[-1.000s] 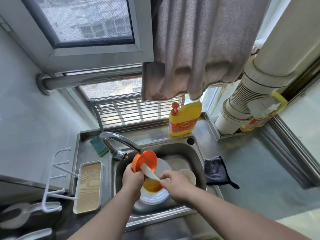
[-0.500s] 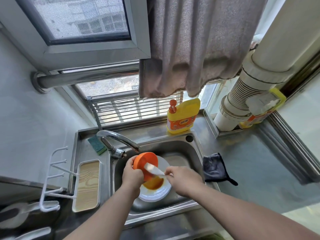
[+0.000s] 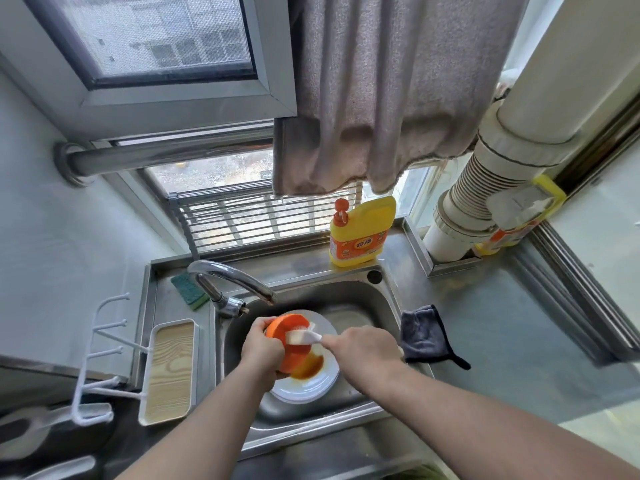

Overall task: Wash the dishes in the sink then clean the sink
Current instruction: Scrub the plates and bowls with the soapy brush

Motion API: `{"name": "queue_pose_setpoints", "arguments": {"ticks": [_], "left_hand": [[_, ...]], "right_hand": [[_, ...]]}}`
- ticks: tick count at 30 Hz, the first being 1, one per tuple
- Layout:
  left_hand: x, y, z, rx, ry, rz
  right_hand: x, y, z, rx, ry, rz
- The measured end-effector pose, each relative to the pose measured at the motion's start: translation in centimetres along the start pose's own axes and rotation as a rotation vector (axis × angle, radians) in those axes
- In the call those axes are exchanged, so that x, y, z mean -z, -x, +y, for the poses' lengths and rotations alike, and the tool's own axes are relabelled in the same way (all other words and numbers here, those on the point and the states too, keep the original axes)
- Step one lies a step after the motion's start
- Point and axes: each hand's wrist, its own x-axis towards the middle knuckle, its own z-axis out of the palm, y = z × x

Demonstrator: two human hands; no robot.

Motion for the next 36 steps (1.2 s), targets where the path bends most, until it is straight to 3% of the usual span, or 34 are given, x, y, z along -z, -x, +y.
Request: {"name": "queue_pose_setpoints", "arguments": {"ticks": [3,7,12,14,16,19,20,22,25,28,30,34,36], "left_hand": [[0.3,-0.2,0.8,0.043,0.083,-0.004],[1.0,-0.5,0.6,-0.059,0.073,0.044],[1.0,0.0,0.0,0.003,0.019,-0.082],[1.1,-0.1,0.4,0.053,-0.012,-0.08],[1.1,-0.2,0.7,0.035,-0.018,0.027],[1.1,-0.6,0.1,-0.086,-0.062,0.17],[1.1,-0.8,-0.3,-0.109,-0.071,0.171],[1.3,-1.2,-0.7,-0.096,-0.061,0.133],[1.4,-1.7,-0.8,-0.029,-0.048,-0.006],[1.5,-2.6,-1.0,0.012,0.003,-0.107],[1.6,-2.7,-0.8,-0.013,0.03,-0.065],[1.8,-2.3,-1.2,-0.091,-0.064,0.037],[1.9,-2.4,-1.7,-0.134,-0.123,0.032]], "right_hand": [[-0.5,0.1,-1.1,0.043,-0.013,0.002],[-1.6,-0.2,-1.4,-0.1,-0.492,-0.086],[0.3,-0.4,-0.2,0.053,0.067,0.036],[0.0,-0.2,-0.4,0.088,0.116,0.039],[-0.9,0.1,-1.2,0.013,-0.077,0.013],[-2.0,0.2,-2.1,-0.2,-0.744,-0.13],[-2.2,0.2,-2.1,-0.239,-0.854,-0.168],[-1.9,-0.1,-1.6,-0.193,-0.704,-0.147],[-0.8,-0.7,-0.5,-0.111,-0.139,-0.001],[-0.6,-0.7,-0.8,0.019,0.045,0.017],[-1.5,-0.5,-1.4,-0.032,-0.06,0.016],[-1.9,-0.6,-2.3,-0.214,-0.605,-0.125],[-1.2,-0.7,-2.3,-0.178,-0.53,-0.134]]}}
